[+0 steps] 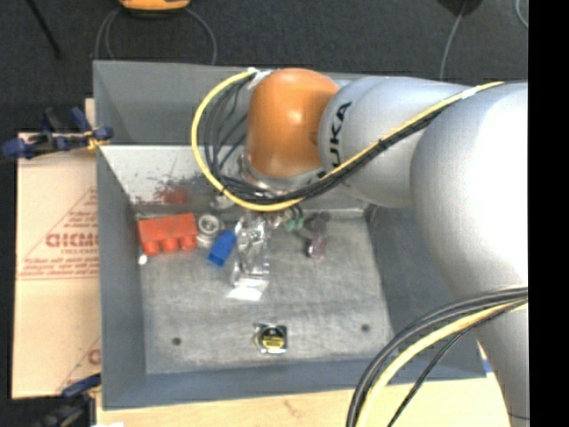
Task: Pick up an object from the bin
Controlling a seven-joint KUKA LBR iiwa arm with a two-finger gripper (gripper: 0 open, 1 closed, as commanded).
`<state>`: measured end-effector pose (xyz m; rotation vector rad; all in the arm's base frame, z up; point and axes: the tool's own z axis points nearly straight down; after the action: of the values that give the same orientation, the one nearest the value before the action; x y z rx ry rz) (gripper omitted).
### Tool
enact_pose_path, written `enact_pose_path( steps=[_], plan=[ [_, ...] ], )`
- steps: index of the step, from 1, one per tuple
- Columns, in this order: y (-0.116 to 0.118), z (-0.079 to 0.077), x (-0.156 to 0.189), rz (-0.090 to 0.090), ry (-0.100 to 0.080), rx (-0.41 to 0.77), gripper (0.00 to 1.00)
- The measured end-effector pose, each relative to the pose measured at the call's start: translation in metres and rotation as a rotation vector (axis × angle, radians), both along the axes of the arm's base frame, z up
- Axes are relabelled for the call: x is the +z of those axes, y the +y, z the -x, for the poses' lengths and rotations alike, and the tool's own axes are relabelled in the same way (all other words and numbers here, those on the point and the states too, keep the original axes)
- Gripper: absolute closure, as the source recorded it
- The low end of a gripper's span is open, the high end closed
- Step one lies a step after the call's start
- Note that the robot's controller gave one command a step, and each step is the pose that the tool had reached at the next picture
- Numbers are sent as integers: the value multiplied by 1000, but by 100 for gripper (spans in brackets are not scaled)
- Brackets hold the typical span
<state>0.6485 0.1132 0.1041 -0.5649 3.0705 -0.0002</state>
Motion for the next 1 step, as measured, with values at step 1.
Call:
enact_pose_path(
  steps=[1],
  plan=[
    [36,-4,-11,-3,0,-196,0]
  ],
)
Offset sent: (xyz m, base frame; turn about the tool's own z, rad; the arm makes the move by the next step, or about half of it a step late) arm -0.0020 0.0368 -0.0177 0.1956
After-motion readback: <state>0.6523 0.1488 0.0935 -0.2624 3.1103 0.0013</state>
